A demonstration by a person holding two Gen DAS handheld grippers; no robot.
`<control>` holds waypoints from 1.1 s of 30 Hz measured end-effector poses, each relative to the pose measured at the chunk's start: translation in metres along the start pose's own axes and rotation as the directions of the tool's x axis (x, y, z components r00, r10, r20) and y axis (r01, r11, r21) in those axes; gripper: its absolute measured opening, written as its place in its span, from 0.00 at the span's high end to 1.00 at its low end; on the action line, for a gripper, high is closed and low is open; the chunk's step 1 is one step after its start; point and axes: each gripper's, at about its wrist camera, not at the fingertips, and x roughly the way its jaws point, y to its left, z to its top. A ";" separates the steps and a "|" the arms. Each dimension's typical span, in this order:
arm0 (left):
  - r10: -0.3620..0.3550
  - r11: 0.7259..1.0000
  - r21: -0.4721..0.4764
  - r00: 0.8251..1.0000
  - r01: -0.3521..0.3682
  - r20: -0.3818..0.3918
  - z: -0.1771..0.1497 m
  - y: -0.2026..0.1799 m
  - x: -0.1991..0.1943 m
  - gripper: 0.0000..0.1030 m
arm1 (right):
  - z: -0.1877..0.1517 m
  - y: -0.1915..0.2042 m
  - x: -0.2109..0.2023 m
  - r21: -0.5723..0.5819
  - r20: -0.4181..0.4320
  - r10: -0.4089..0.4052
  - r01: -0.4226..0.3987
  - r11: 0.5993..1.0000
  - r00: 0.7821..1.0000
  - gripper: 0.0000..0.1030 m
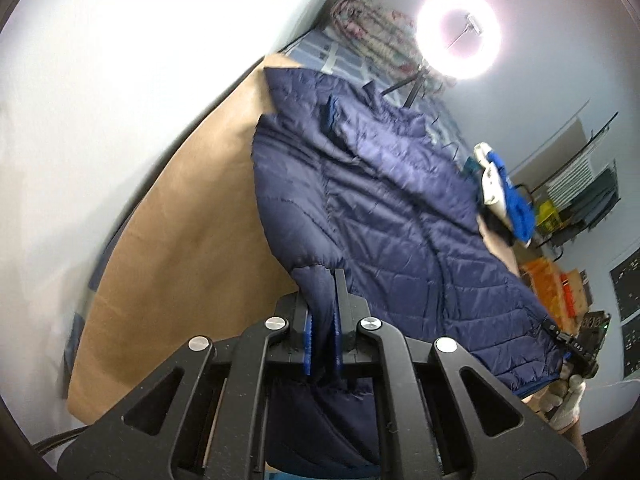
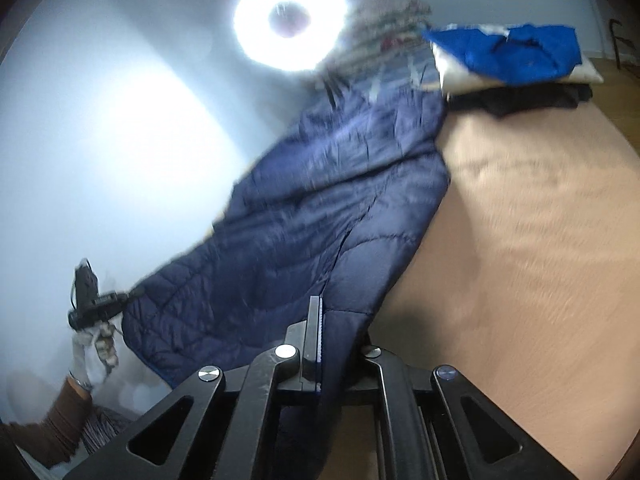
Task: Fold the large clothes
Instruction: 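Lift the hem with the left gripper and fold it toward the collar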
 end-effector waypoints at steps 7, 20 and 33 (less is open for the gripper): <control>-0.003 1.000 0.027 1.000 0.002 0.011 0.030 -0.015 0.005 0.95 | 0.023 0.011 0.006 -0.021 0.003 -0.042 0.042 0.999 0.999 0.99; 0.045 0.999 0.026 0.999 -0.045 0.003 0.101 -0.027 0.075 0.95 | 0.101 0.002 0.038 -0.008 0.007 -0.108 0.108 0.994 0.994 0.99; 0.161 0.986 0.050 0.987 -0.160 -0.022 0.177 -0.030 0.195 0.95 | 0.175 -0.043 0.138 0.031 -0.081 -0.218 0.221 0.975 0.973 0.99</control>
